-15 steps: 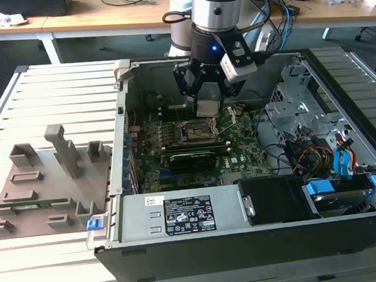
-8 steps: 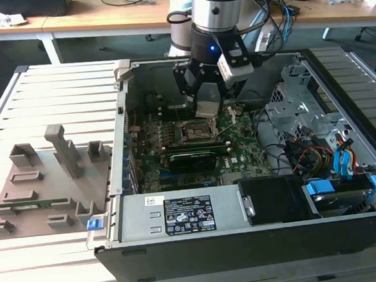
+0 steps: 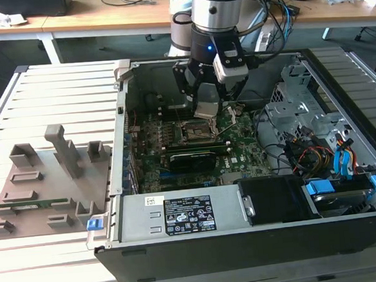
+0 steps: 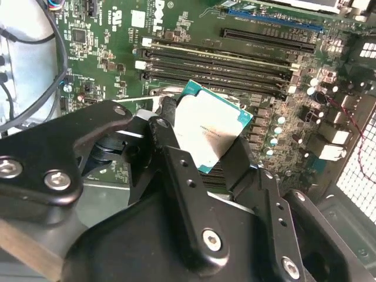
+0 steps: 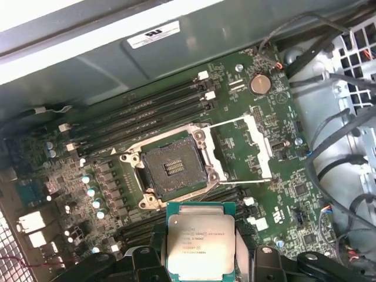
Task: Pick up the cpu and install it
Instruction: 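Place the cpu into insertion slot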
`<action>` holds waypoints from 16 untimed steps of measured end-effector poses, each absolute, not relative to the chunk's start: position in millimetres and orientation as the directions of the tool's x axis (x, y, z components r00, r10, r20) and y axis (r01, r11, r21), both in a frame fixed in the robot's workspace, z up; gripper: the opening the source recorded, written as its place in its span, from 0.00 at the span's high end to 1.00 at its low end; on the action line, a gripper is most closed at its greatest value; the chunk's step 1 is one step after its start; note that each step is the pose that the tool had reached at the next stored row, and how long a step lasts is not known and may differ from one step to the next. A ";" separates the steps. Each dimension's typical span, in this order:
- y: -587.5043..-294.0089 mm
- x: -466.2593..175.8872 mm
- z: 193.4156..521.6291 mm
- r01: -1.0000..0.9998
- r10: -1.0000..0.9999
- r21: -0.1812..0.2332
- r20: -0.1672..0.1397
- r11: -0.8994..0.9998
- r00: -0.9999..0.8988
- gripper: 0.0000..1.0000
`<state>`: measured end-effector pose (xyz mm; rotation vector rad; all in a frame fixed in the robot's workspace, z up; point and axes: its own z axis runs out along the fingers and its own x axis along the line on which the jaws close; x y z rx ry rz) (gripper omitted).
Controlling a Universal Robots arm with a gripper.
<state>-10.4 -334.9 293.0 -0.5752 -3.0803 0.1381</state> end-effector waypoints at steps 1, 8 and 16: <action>-334.9 -10.4 293.0 0.379 0.379 -0.090 -0.012 0.921 -0.925 0.45; -334.9 -10.4 292.4 0.463 0.463 -0.099 -0.017 0.881 -0.886 0.45; -334.9 -10.4 291.8 0.567 0.568 -0.109 -0.022 0.816 -0.823 0.45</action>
